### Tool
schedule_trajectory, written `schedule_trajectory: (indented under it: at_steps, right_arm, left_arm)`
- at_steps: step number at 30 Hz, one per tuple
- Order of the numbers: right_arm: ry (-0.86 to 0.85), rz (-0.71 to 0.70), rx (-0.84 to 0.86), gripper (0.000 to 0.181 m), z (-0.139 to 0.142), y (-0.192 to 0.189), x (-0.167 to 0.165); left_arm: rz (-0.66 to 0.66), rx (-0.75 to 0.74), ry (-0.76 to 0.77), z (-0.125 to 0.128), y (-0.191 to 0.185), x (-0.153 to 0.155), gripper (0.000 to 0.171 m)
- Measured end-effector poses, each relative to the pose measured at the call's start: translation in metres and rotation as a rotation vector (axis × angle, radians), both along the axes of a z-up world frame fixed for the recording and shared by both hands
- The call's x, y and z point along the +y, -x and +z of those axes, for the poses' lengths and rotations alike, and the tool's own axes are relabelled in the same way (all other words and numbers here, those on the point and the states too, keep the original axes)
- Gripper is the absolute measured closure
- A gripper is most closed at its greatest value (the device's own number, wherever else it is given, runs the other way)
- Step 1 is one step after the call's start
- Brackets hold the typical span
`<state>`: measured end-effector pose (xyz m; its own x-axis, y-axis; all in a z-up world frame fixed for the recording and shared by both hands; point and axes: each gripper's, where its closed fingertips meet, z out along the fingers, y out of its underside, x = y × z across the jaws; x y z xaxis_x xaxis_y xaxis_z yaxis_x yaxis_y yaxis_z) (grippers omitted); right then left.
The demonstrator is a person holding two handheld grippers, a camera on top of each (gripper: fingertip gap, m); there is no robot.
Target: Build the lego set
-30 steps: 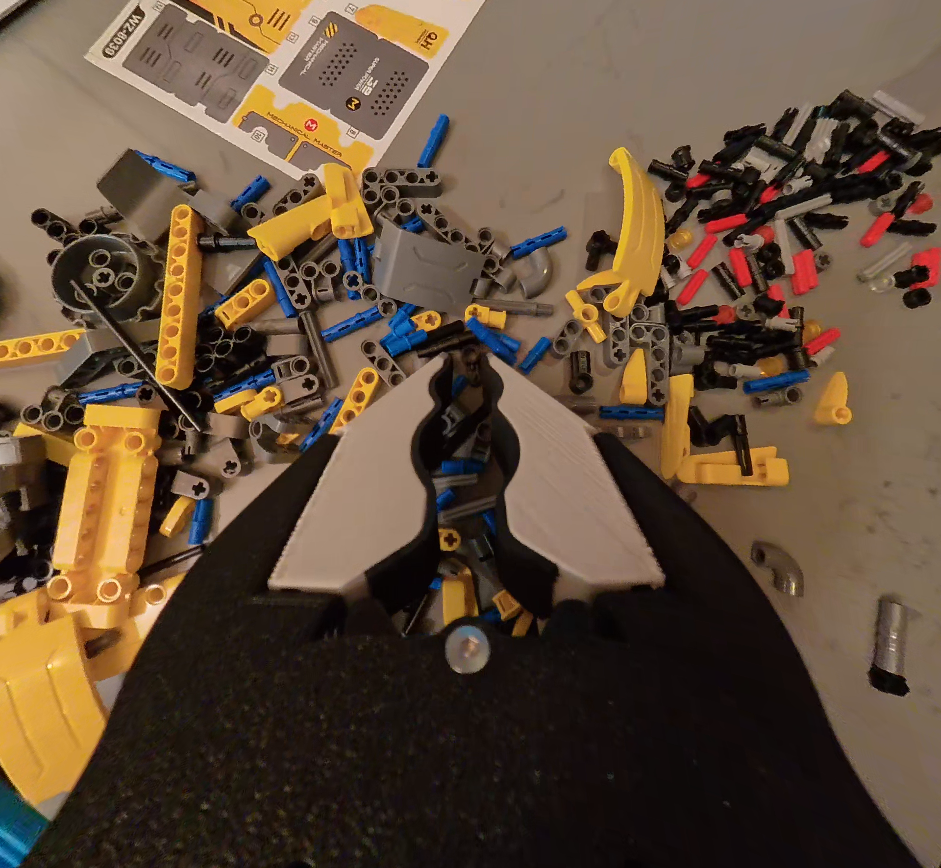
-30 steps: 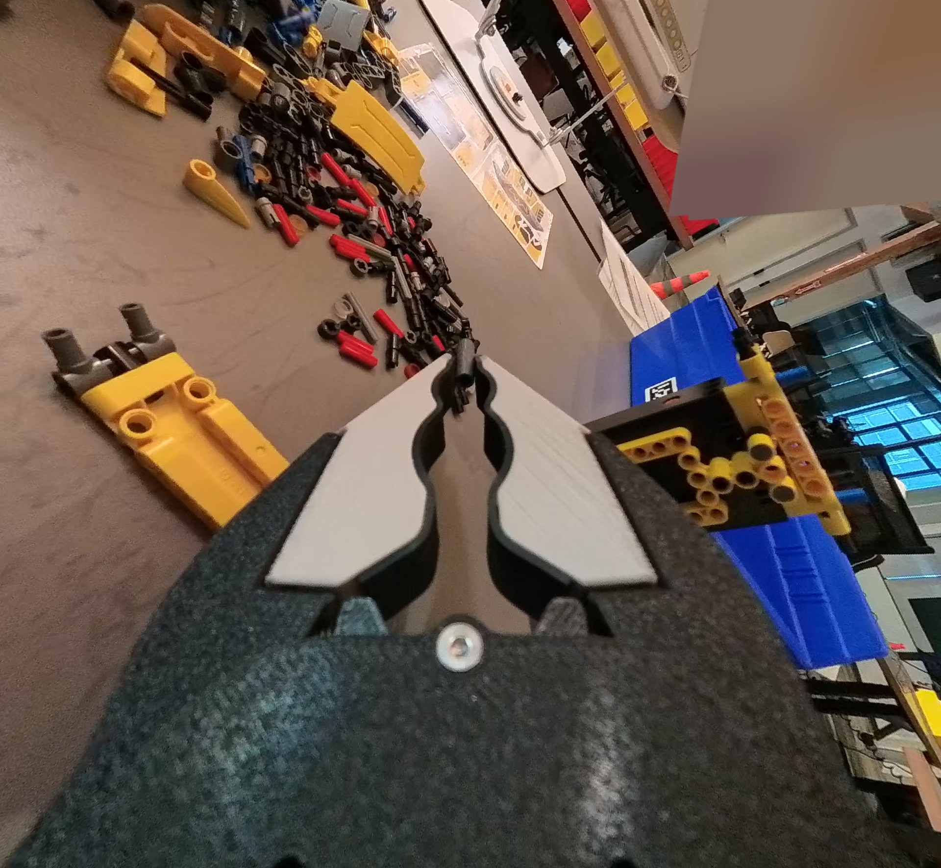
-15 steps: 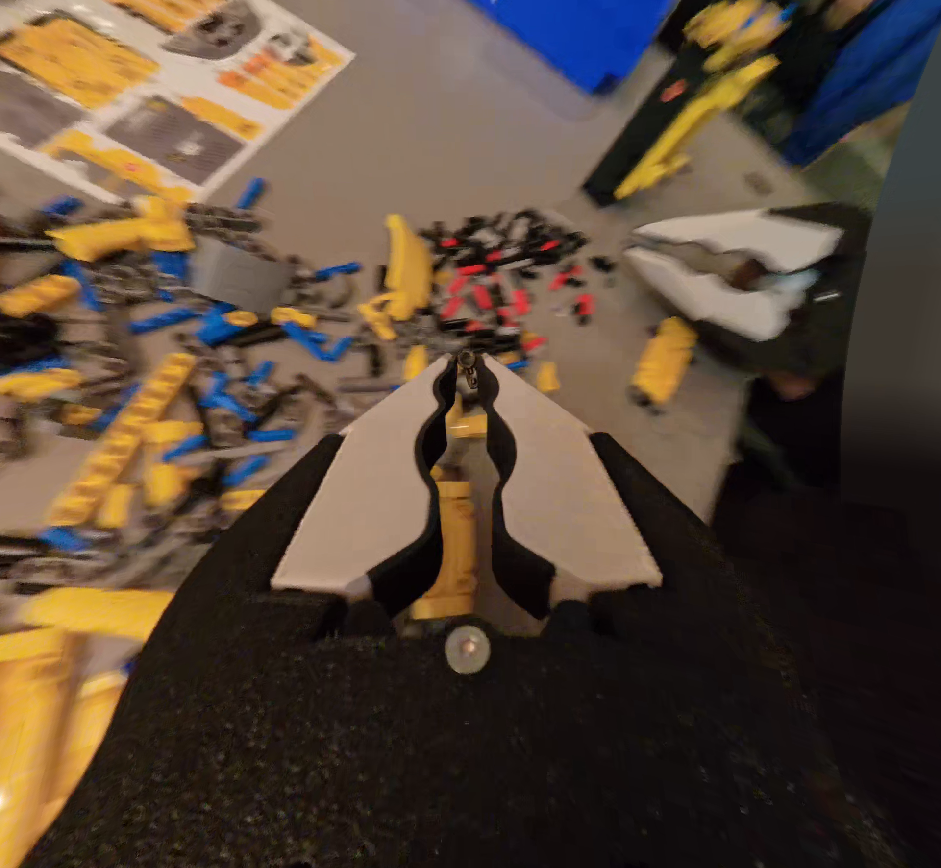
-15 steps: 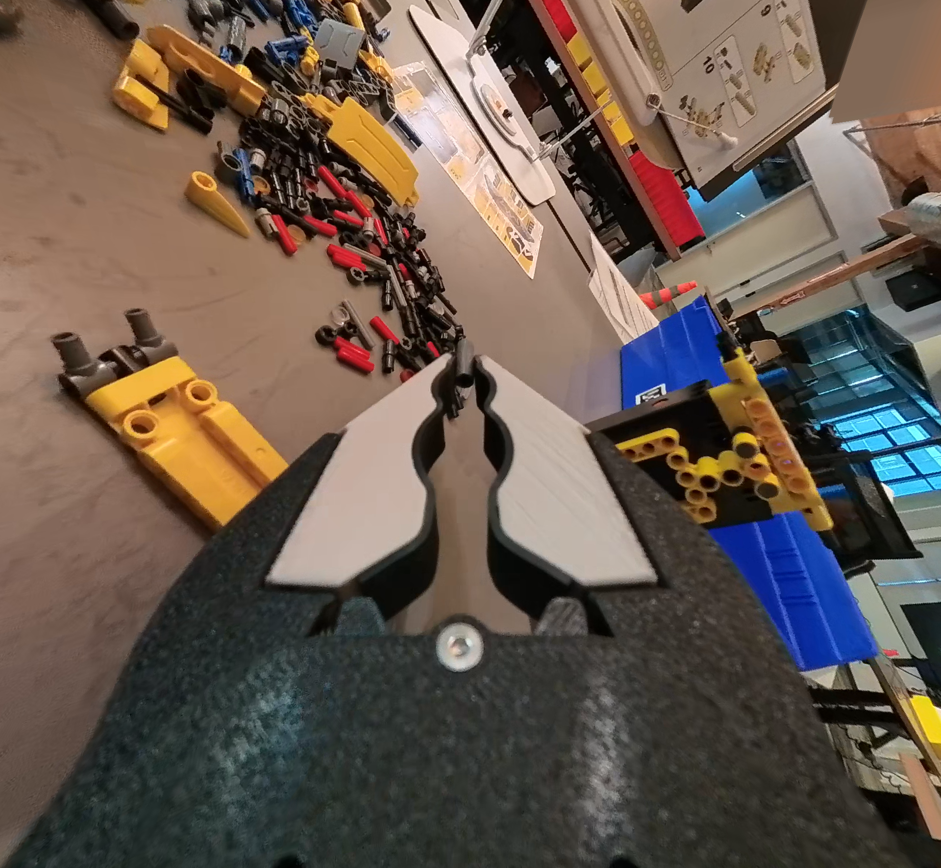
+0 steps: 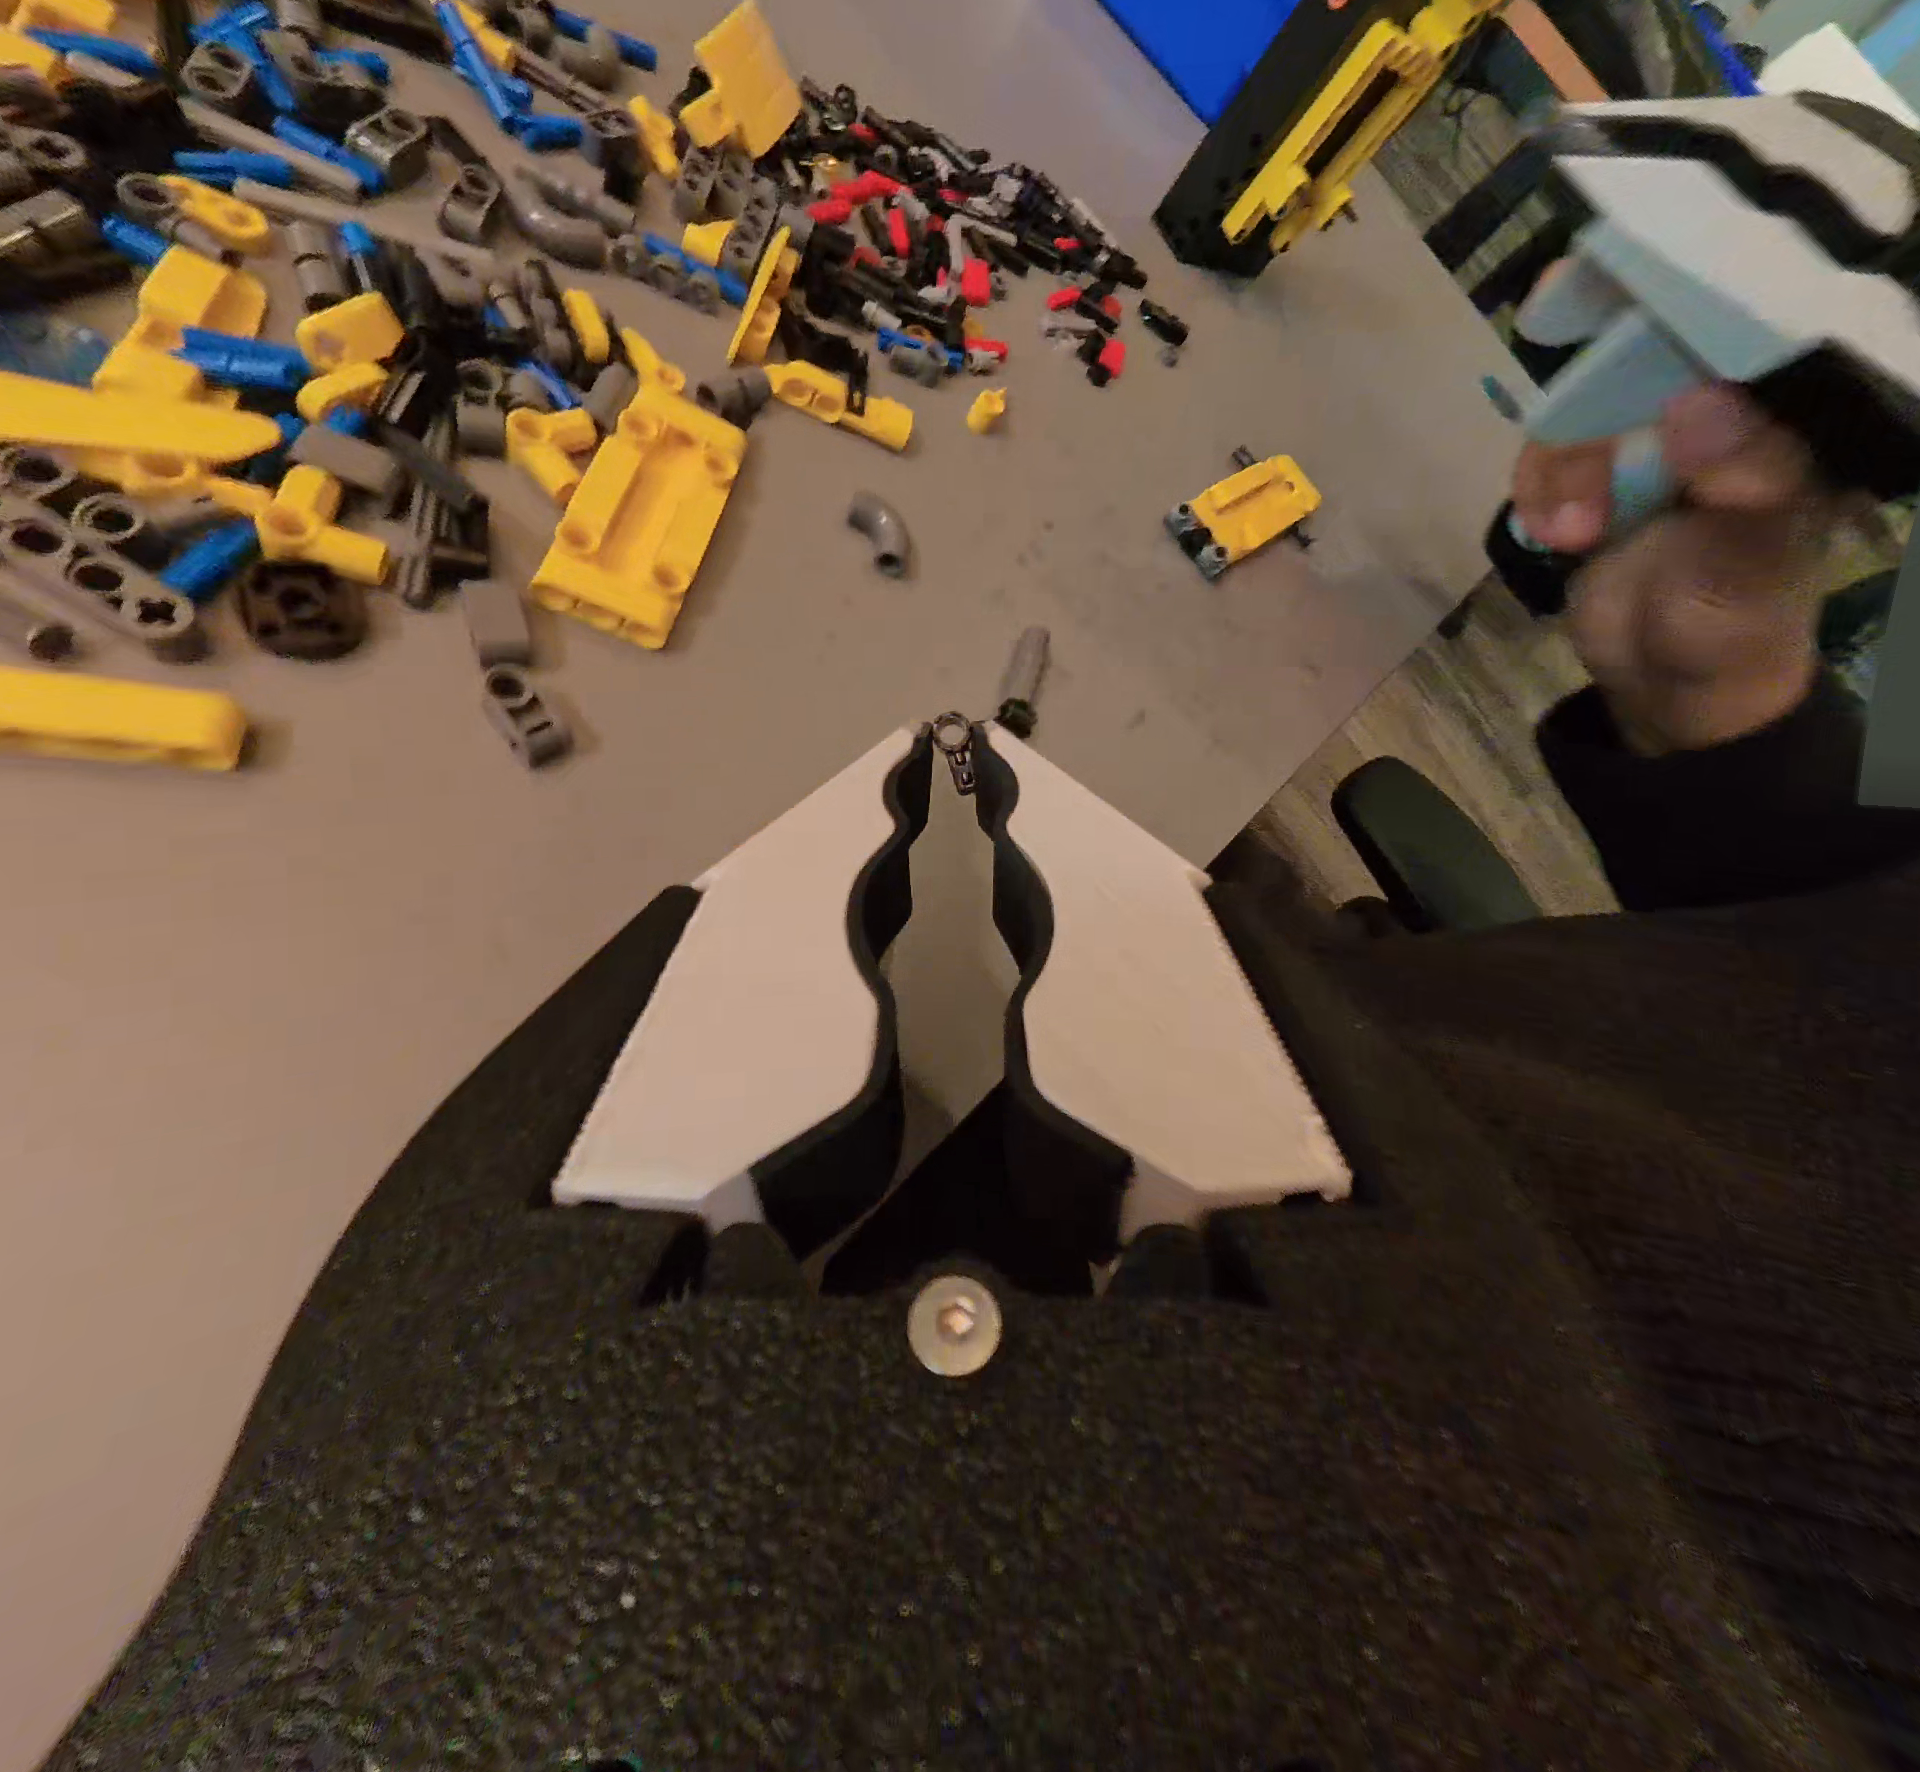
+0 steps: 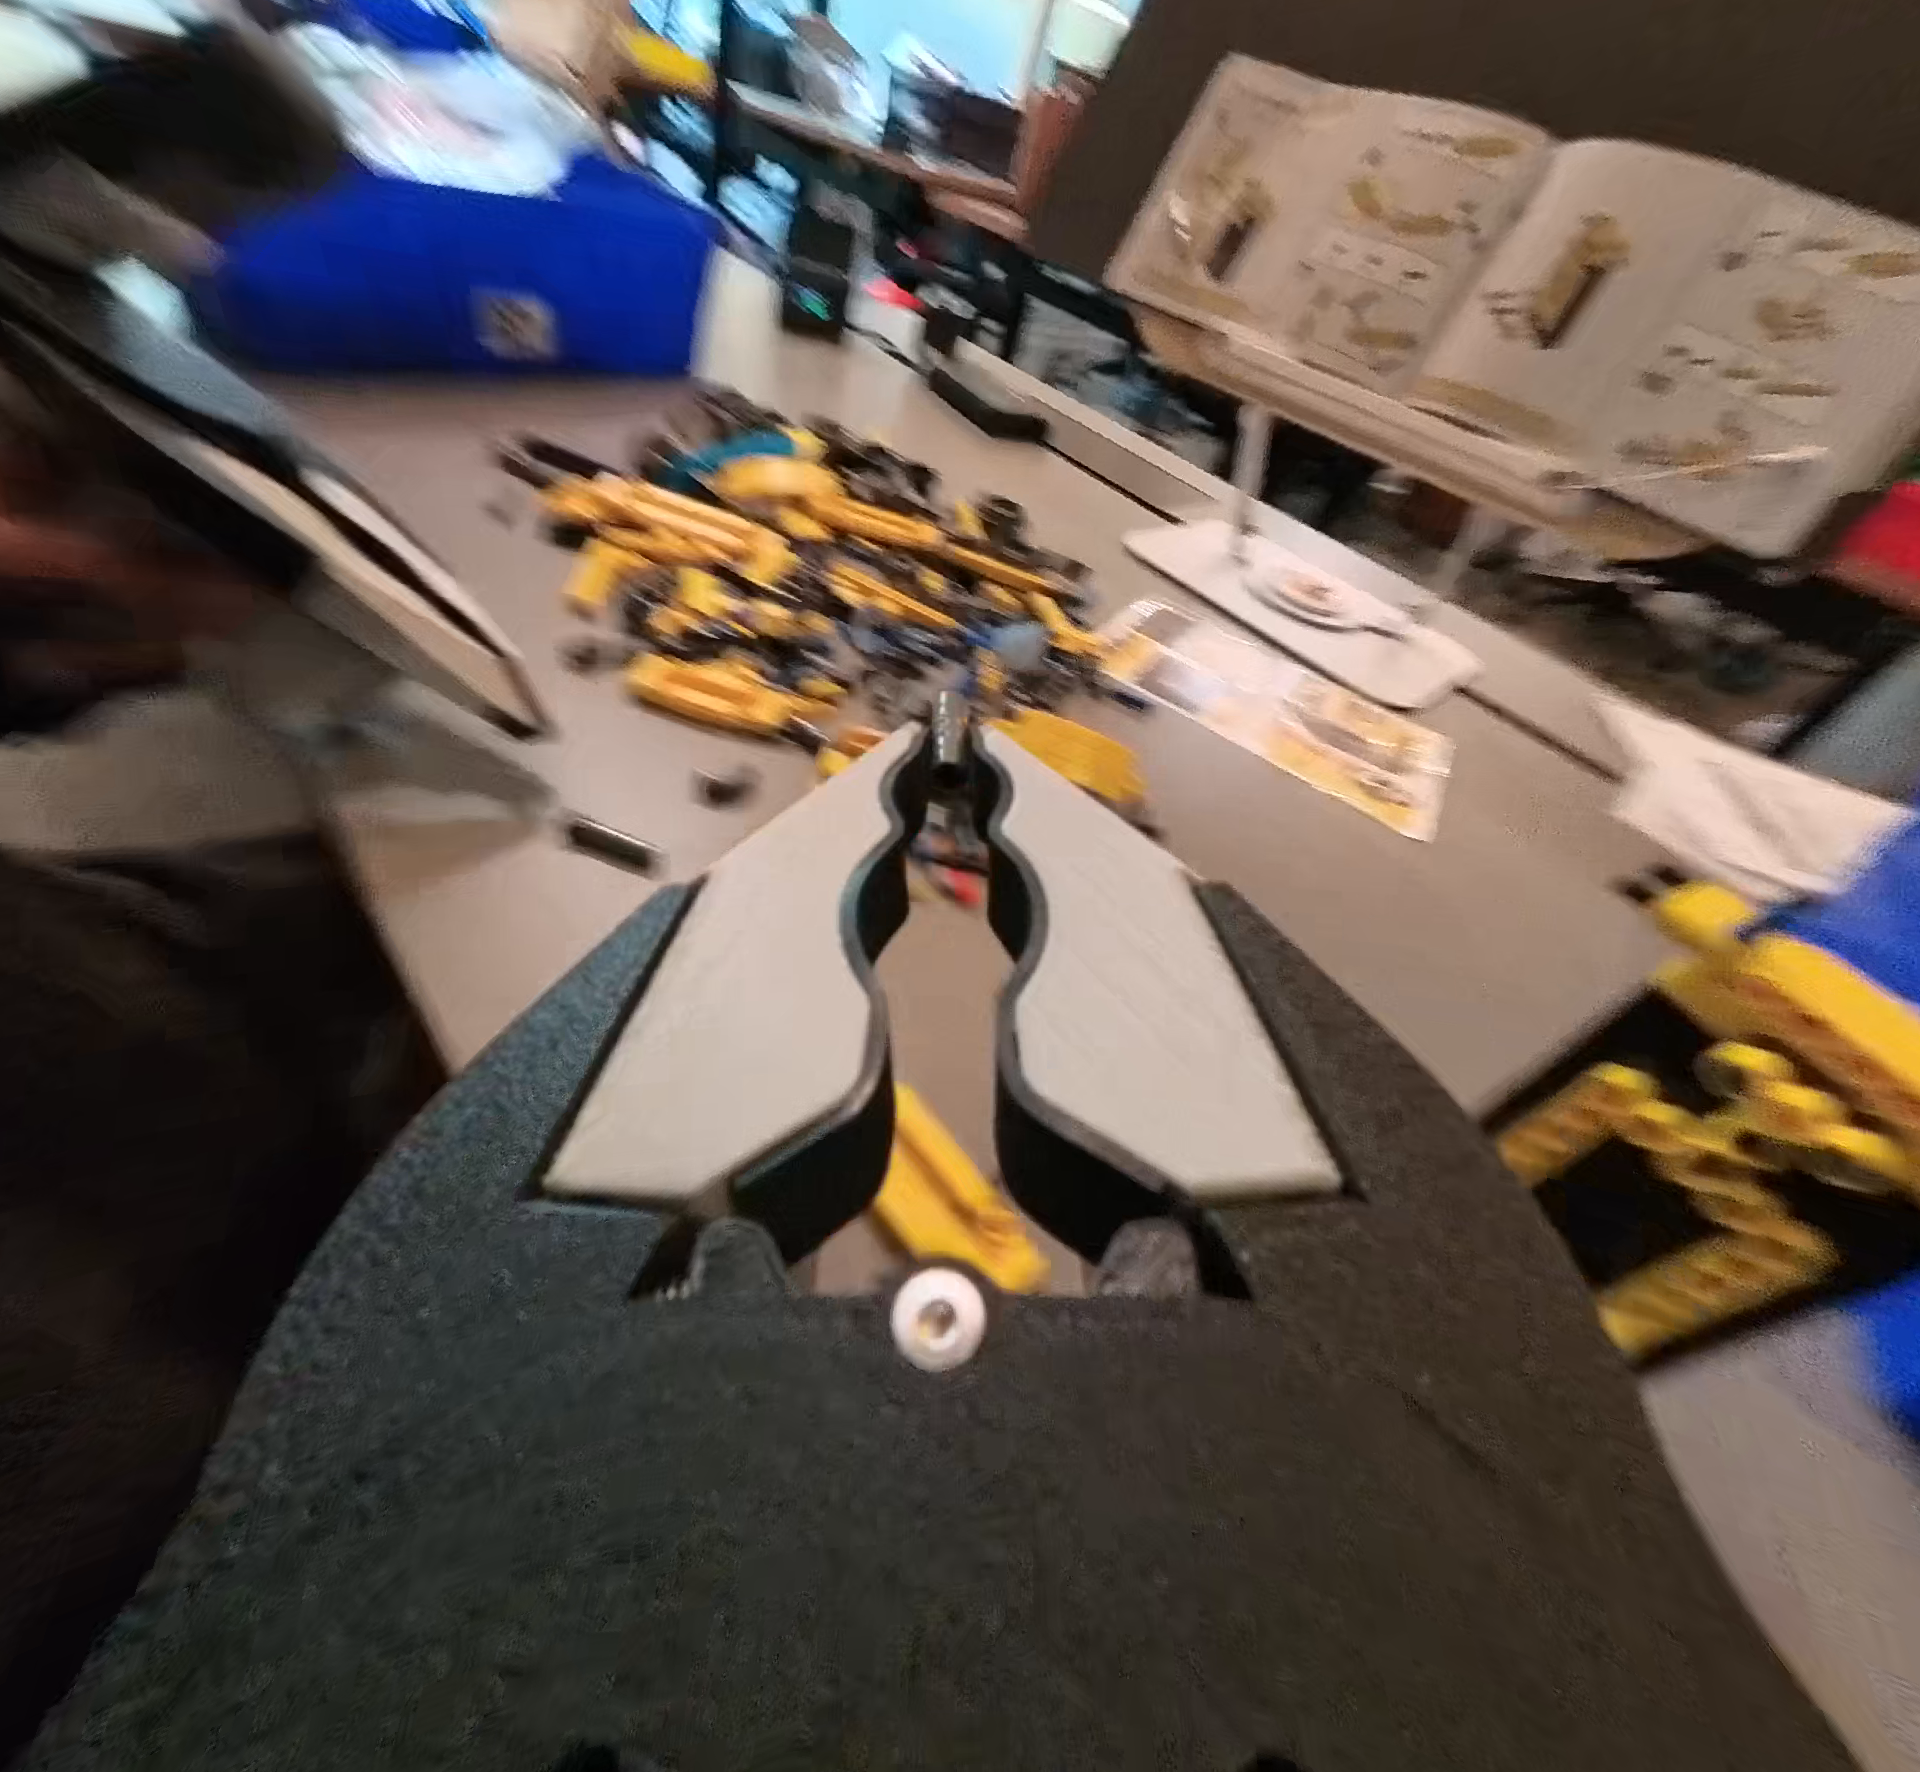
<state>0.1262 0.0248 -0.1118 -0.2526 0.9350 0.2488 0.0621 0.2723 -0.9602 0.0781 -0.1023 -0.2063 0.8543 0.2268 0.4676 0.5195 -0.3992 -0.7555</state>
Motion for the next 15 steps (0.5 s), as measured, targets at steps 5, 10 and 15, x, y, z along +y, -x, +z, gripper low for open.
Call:
schedule_trajectory:
  at_steps: [5, 10, 15]
  right_arm:
    - [0.135, 0.172, -0.069, 0.174, -0.009, -0.012, -0.053]
    - [0.035, 0.165, -0.086, 0.174, -0.018, -0.006, -0.059]
    - [0.094, 0.208, -0.082, 0.174, -0.016, 0.001, -0.062]
  left_arm:
    - [0.088, 0.083, 0.01, 0.0, 0.008, -0.011, 0.164]
    - [0.116, 0.087, 0.042, -0.002, 0.008, -0.029, 0.158]
    - [0.104, 0.129, 0.064, 0.007, 0.015, -0.04, 0.153]
